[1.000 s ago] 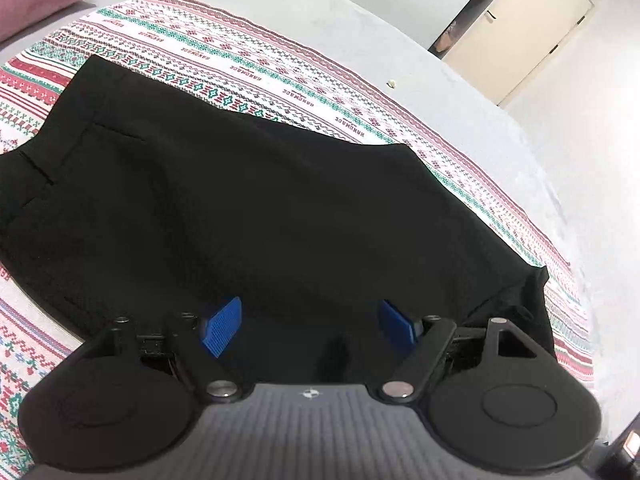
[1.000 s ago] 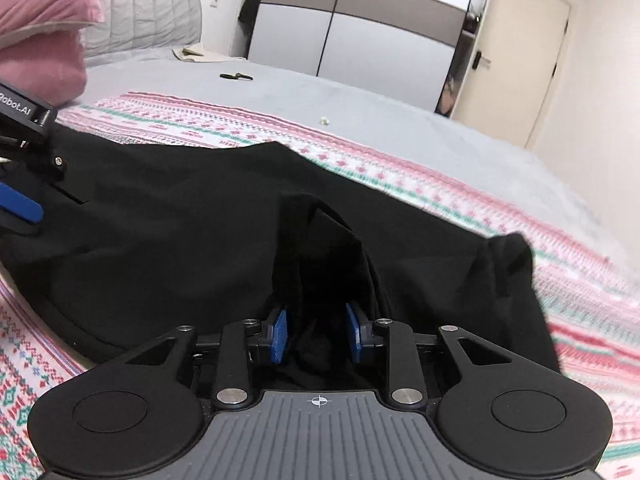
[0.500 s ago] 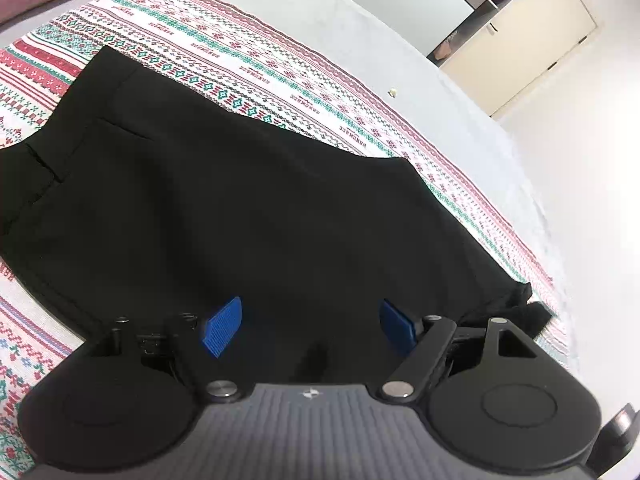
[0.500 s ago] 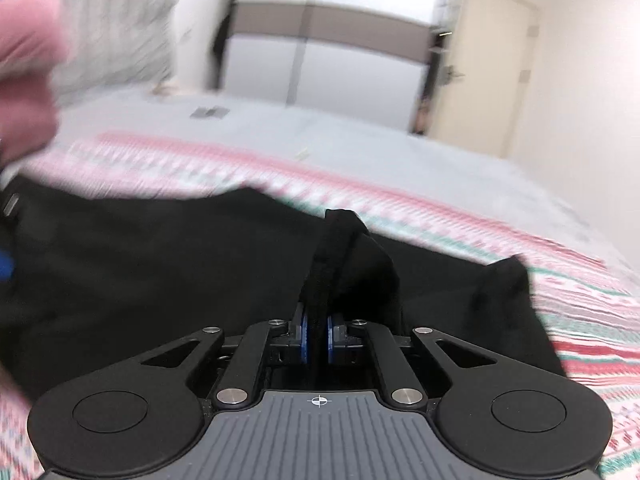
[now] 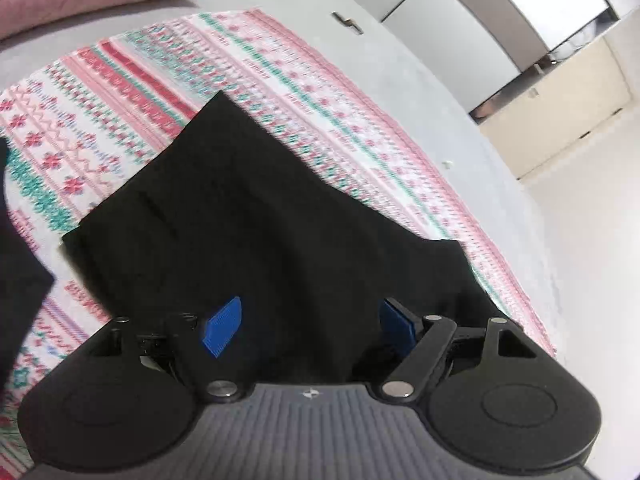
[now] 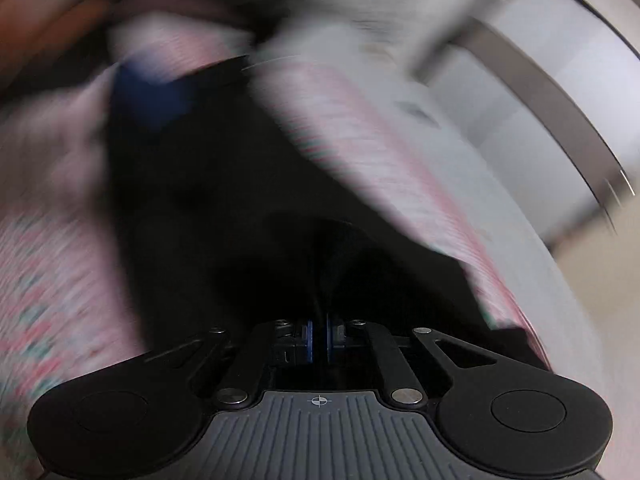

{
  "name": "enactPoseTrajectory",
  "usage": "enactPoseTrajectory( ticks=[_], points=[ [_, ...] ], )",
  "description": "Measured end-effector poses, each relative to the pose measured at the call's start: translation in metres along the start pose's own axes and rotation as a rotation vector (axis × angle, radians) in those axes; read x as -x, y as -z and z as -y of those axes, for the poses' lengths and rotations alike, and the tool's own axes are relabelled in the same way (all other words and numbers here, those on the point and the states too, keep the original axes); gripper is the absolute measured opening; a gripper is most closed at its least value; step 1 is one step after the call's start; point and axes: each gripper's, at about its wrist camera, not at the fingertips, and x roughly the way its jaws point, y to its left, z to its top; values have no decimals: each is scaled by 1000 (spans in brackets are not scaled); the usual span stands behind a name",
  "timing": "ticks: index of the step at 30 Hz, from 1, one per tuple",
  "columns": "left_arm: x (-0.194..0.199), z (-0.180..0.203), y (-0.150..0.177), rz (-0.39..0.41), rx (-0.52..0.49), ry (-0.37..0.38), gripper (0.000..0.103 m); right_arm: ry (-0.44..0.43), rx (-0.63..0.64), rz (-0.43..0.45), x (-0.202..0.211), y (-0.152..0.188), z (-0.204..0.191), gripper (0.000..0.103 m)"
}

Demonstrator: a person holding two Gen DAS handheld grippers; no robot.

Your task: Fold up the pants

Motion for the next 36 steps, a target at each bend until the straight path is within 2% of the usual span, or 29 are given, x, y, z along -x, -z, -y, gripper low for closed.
enactPoseTrajectory(
  ticks=[4,8,11,13,14,19,22,25,27,28,31,33,36],
  points=[
    [-2,4,2,-15,-15,42,96,27,-171,37,12,7,5,6],
    [-10,21,8,-34,-70,73,96,70,-222,74,20,9,5,7],
    [-21,34,16,-72,-140,97,96,26,-367,56,18,16,11,7],
    [-28,46,22,-84,-214,83,96,-8,-484,52,15,23,18,9],
    [-31,51,25,-87,-250,76,96,-4,-504,57,14,25,17,9],
    [-42,71,29,-96,-373,96,97,54,-449,79,19,23,2,13],
    [-49,72,27,-113,-385,99,97,45,-444,83,15,20,-1,13],
    [-48,79,31,-129,-480,109,97,21,-459,91,12,23,9,14],
    [-50,86,37,-141,-597,80,97,4,-497,91,14,28,17,14],
    [-51,89,40,-135,-653,43,97,-3,-515,94,13,30,19,14],
    [-61,94,51,-145,-771,-33,97,7,-519,105,13,35,18,14],
    [-66,93,51,-134,-777,-64,98,13,-516,100,12,37,15,14],
    [-73,89,44,-120,-731,-94,98,13,-506,105,16,39,13,12]
  ],
)
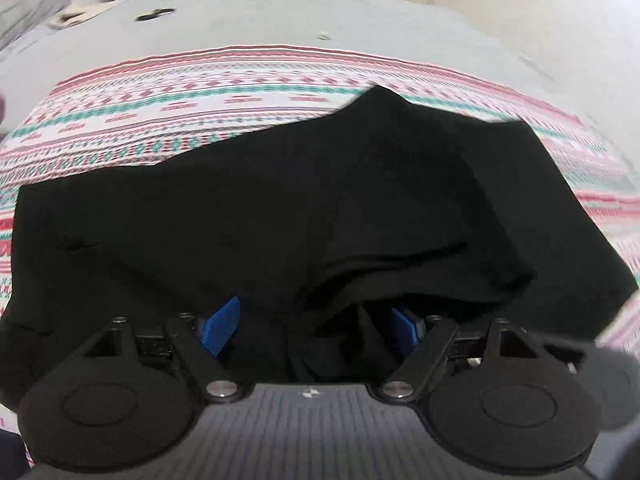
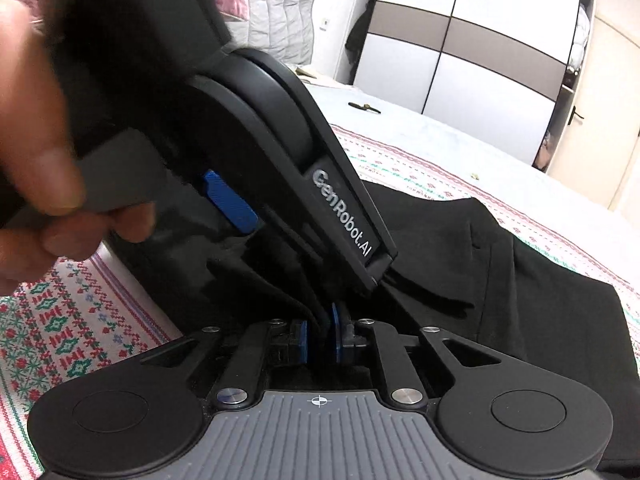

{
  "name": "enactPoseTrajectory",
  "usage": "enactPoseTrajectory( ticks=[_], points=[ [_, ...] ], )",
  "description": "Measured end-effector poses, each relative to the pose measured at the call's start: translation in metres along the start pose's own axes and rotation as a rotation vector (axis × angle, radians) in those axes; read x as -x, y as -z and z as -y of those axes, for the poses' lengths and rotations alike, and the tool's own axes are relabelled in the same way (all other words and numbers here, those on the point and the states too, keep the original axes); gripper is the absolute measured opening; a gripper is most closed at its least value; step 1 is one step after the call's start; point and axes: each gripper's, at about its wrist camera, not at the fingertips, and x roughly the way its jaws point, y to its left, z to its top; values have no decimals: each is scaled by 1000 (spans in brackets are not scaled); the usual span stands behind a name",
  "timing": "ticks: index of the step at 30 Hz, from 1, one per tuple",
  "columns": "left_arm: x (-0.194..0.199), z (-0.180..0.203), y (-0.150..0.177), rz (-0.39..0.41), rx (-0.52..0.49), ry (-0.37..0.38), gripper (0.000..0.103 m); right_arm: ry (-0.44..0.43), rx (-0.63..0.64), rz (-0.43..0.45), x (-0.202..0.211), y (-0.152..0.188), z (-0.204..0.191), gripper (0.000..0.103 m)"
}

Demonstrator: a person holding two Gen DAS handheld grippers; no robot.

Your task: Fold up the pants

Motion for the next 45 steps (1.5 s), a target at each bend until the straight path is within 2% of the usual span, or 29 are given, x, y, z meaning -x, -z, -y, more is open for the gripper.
enactPoseTrajectory(
  ticks=[3,8,13,15,18,19,21,24,26,29,32,37,38,40,43,45],
  points=[
    [-5,-14,-7,22,93,-24,98,-10,14,-5,2,-2,-4,11],
    [-5,-43,-11,58,295,42,98,-13,93,-27,5,-10,-11,9],
    [1,-77,-4,89,552,165,98,-14,114,-48,6,-17,-15,5],
    [5,-82,-2,96,594,192,98,-18,117,-44,11,-21,-18,5],
    [10,-82,-2,100,570,184,98,-17,151,-56,9,-23,-23,5],
    [13,-78,-4,101,512,191,98,-16,153,-64,7,-23,-24,5],
    [23,-55,-11,99,283,179,98,-15,146,-65,4,-21,-22,5],
    [30,-18,-10,84,-18,102,102,-14,102,-45,5,-17,-19,5],
    [23,-8,-8,63,-64,96,102,-7,96,-33,7,-14,-21,5],
    [2,-5,-8,8,-42,88,102,-5,90,-28,9,-15,-21,6],
    [-3,-6,-15,31,-16,31,101,-6,90,-32,11,-19,-20,6],
    [1,-42,-25,96,219,-137,100,-1,102,-45,11,-24,-20,6],
    [4,-53,-24,103,275,-139,96,-1,106,-46,11,-25,-20,6],
    [14,-69,-22,122,356,-68,94,1,118,-47,9,-25,-21,6],
    [27,-71,-22,145,365,-63,95,1,108,-47,6,-26,-19,6],
    [33,-73,-17,141,354,12,95,-3,88,-45,6,-26,-15,5]
  ],
)
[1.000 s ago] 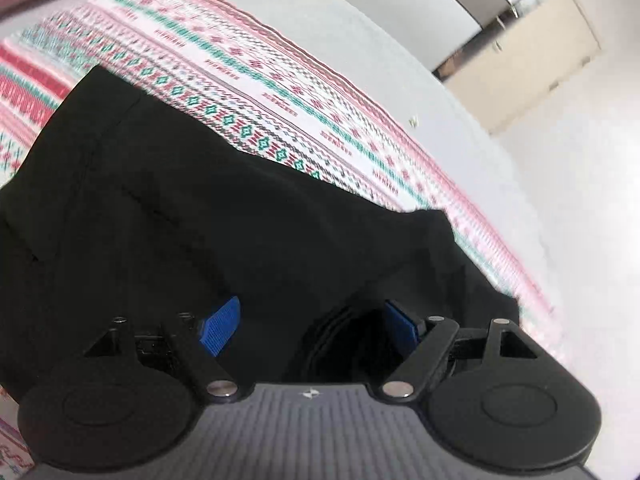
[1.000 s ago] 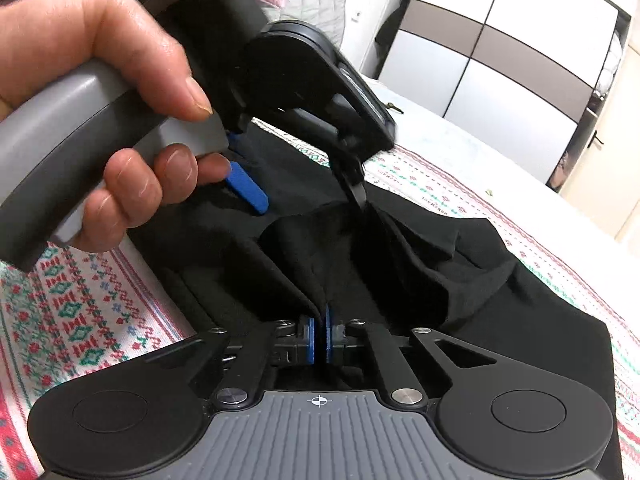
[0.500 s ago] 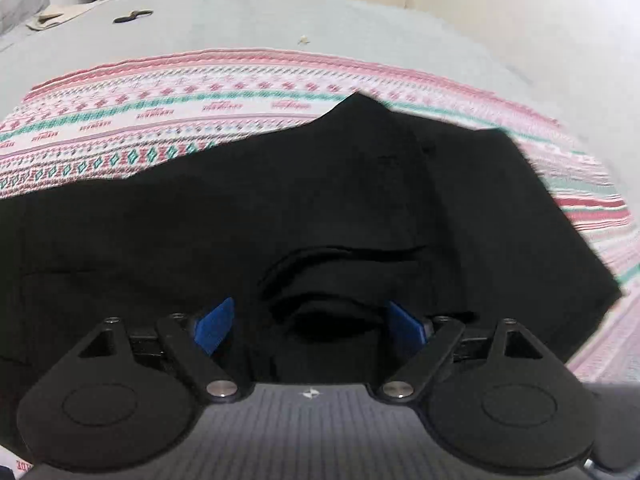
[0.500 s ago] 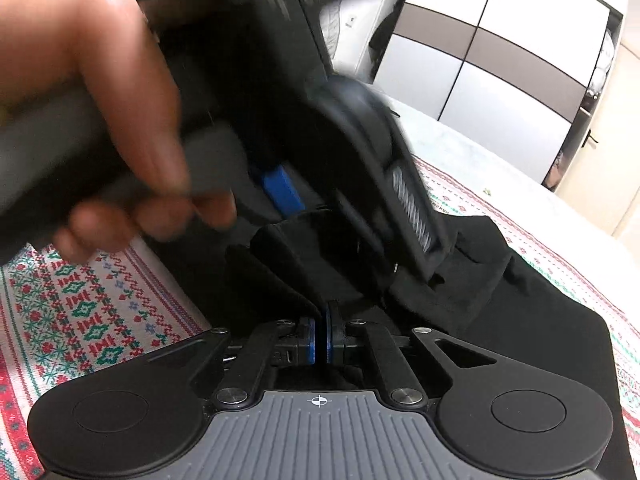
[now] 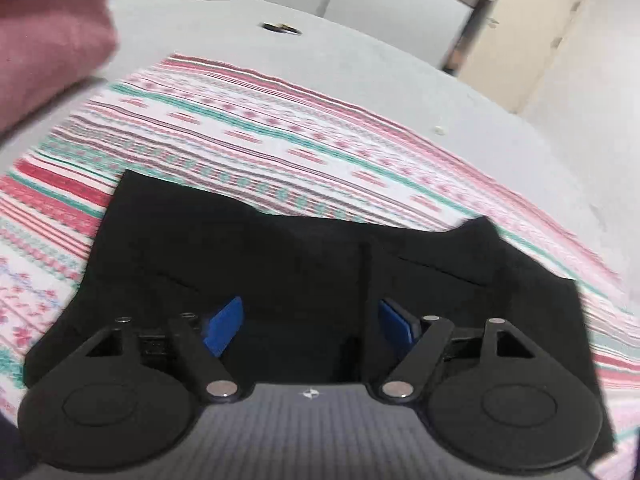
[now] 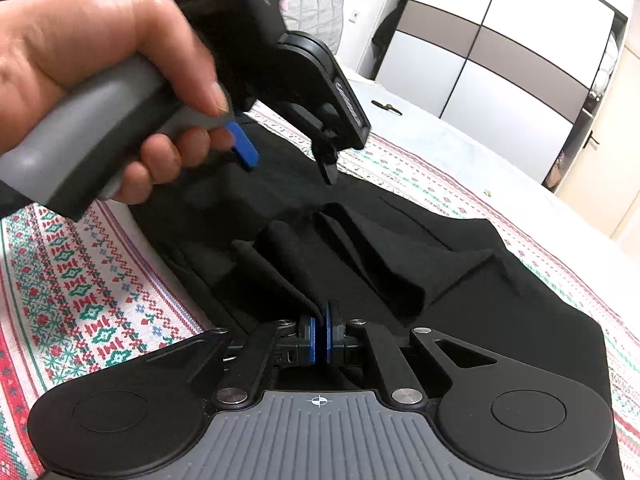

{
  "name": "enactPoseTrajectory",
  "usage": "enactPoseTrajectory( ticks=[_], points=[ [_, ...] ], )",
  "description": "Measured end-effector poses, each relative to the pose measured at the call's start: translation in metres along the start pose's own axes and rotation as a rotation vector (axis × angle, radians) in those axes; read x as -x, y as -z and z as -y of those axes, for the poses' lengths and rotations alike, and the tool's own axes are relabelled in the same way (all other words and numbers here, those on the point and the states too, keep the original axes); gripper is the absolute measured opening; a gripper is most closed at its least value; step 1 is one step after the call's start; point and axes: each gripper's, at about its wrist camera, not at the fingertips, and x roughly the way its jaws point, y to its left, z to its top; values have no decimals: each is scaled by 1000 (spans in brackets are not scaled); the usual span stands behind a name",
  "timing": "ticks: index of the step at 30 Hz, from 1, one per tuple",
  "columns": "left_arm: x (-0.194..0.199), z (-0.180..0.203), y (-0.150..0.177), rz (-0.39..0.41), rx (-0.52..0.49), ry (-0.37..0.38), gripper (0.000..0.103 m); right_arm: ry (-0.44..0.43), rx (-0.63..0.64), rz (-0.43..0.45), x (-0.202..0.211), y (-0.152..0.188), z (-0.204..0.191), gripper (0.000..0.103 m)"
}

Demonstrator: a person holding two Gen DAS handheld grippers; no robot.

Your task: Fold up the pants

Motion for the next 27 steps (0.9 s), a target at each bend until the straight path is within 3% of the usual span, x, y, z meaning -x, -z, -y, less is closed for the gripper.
enactPoseTrajectory(
  ticks=[2,3,4,7,9,11,14,16,18,20,22,25,27],
  points=[
    [-4,6,4,-62,-66,169,97,-12,-32,-5,-1,0,4,5],
    [-4,16,9,-82,-138,228,98,-14,-36,-6,-1,2,3,5],
    [-3,28,13,-89,-216,238,99,-13,-31,-5,-1,3,2,5],
    [-5,64,30,-97,-463,122,101,7,-2,8,-1,8,-4,6],
    [-17,74,37,-120,-513,35,101,17,8,12,0,10,-8,6],
    [-27,76,40,-121,-505,1,103,21,13,12,0,11,-9,6],
    [-27,73,32,-58,-452,-73,103,21,4,7,-1,10,-8,6],
    [-25,56,17,-1,-323,-176,103,23,11,4,0,10,-9,6],
    [-21,28,5,19,-141,-211,103,21,19,1,1,9,-9,6],
    [-9,-1,0,37,34,-135,103,15,10,-1,1,8,-7,6],
    [1,-4,-2,37,22,-16,103,9,-2,-3,-1,8,-5,6],
    [9,29,6,-10,-231,161,103,14,-6,-1,-4,7,-4,6],
    [13,57,26,-44,-425,191,103,24,1,5,-5,9,-6,6]
  ],
)
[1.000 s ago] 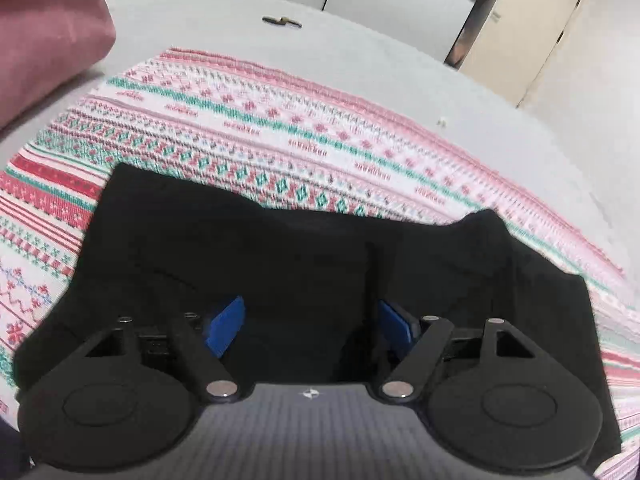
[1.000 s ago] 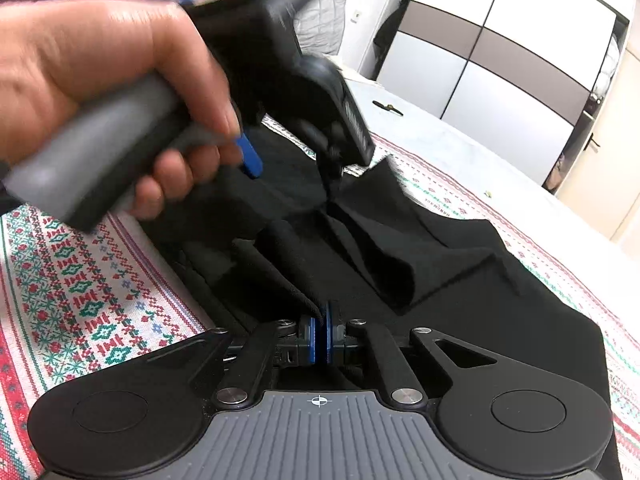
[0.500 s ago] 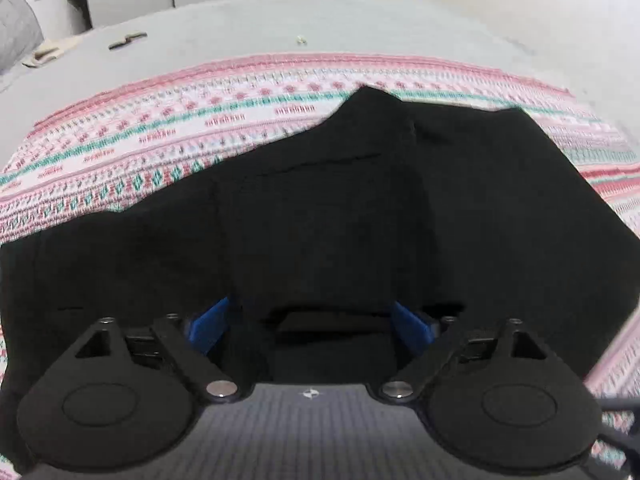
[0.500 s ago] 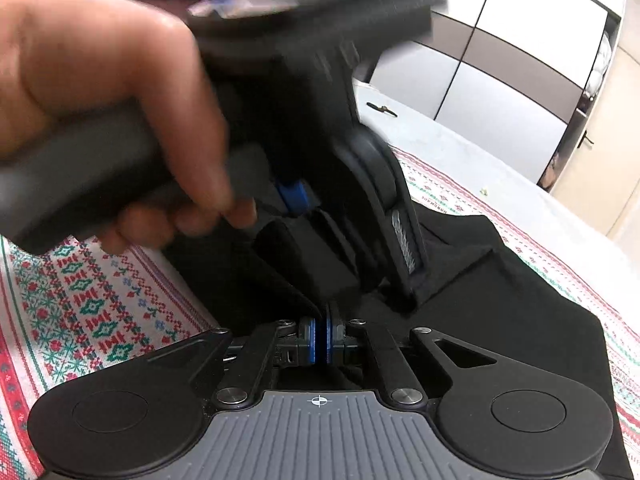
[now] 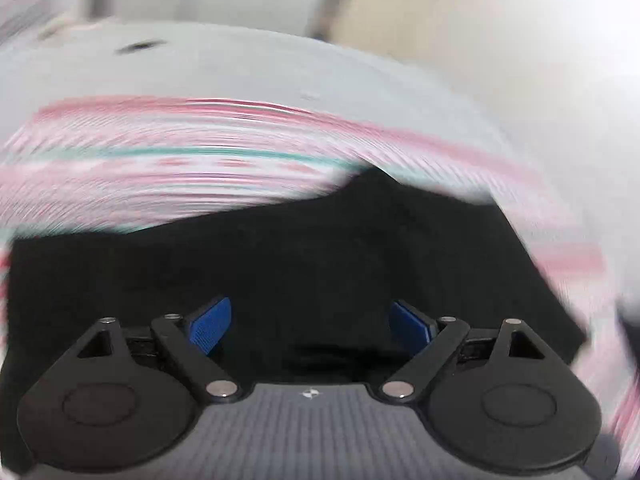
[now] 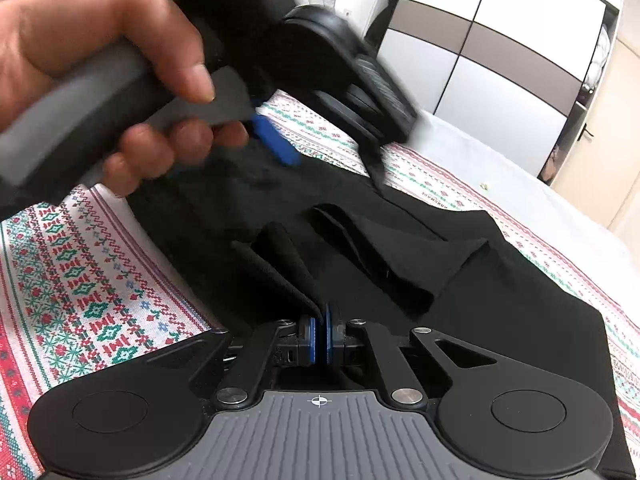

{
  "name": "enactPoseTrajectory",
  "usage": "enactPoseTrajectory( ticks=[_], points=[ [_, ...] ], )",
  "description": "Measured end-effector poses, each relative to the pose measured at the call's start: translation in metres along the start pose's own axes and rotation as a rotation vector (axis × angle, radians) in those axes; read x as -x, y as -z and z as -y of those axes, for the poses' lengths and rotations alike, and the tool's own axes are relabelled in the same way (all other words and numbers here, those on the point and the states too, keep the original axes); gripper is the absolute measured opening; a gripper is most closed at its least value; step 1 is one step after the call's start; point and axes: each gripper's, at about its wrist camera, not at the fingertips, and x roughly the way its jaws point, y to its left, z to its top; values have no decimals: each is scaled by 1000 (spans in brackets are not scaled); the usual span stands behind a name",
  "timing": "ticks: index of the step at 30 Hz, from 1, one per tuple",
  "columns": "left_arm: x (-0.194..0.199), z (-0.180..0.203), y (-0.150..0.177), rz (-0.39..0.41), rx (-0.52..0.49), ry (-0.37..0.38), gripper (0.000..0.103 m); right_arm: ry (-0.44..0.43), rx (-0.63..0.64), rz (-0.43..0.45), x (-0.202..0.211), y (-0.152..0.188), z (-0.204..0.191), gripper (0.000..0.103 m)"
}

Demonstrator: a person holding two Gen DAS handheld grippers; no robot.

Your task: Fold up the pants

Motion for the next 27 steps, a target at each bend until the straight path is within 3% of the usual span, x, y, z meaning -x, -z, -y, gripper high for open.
enactPoseTrajectory(
  ticks=[4,7,10,12,14,16,20,24,27],
  points=[
    [-29,49,8,-114,-247,-24,103,10,7,14,5,4,-8,6],
    [-45,67,14,-140,-369,-123,103,17,25,16,4,7,-12,6],
    [-38,51,8,-86,-282,-254,103,26,32,18,4,8,-15,6],
    [-33,23,0,-57,-130,-429,103,22,21,14,7,9,-18,6],
    [-21,-11,-1,-40,45,-491,103,12,8,10,7,7,-16,6],
    [-2,-46,3,-6,224,-470,103,3,-10,6,8,5,-14,6],
    [18,-81,6,50,457,-362,103,-2,-36,5,8,2,-9,5],
    [14,-83,5,14,516,-193,103,-13,-119,13,10,-5,3,5],
    [12,-74,12,-36,530,-111,103,-9,-155,25,10,-11,7,5]
  ],
)
